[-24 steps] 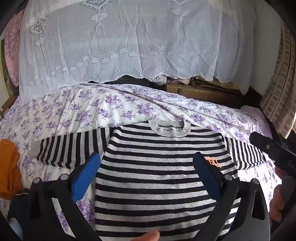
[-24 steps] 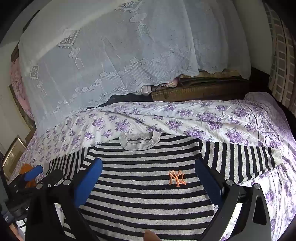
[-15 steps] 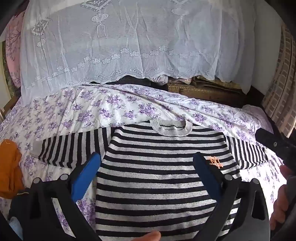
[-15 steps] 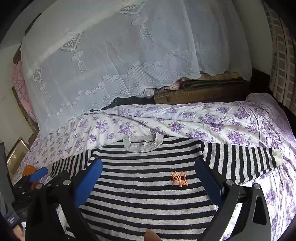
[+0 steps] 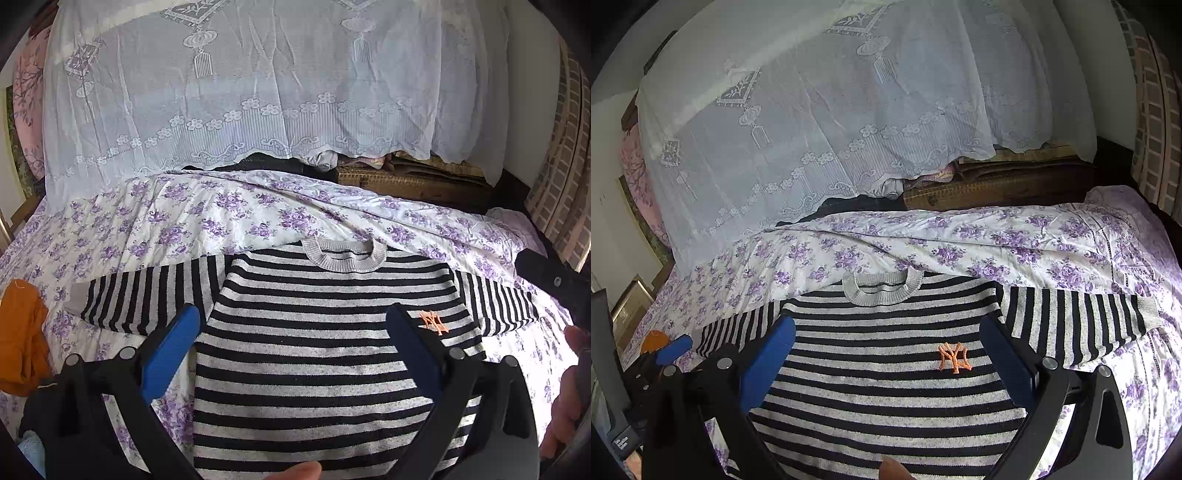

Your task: Fold small clothes

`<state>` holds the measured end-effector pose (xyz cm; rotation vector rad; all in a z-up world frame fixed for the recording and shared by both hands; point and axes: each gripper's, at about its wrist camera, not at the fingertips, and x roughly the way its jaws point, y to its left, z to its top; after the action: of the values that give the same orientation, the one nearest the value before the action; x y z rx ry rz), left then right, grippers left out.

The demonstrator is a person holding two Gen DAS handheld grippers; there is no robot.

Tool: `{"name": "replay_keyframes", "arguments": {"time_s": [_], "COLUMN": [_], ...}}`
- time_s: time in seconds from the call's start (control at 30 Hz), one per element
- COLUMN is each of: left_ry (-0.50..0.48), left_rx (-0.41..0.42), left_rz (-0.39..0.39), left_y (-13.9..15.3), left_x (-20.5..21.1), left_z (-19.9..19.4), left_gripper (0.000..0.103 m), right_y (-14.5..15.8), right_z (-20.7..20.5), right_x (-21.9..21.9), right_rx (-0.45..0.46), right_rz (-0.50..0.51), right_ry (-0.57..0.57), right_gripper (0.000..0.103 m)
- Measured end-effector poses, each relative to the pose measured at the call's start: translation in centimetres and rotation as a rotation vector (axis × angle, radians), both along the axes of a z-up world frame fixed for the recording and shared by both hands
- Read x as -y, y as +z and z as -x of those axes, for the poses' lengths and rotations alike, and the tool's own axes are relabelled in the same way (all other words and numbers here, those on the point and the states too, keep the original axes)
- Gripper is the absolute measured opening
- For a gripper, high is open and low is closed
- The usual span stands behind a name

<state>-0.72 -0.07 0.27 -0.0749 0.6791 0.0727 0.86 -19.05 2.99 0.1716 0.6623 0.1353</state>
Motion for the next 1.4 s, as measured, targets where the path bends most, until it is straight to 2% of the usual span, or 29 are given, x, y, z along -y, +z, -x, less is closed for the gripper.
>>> {"name": "replay_keyframes", "arguments": {"time_s": [1.4], "left_ry": [0.005], "left_rx": [-0.002], "left_rz": [-0.004], "left_y": [-0.38], "left_x": [-0.14], "left_z": [0.29], "left_gripper": [0.098], "right_y": [0.46], "right_z": [0.38], "right_x": [-0.06], "right_rx": [0.004], "right_rz": [-0.030], "right_ry": [0.009], "right_gripper": [0.100]}}
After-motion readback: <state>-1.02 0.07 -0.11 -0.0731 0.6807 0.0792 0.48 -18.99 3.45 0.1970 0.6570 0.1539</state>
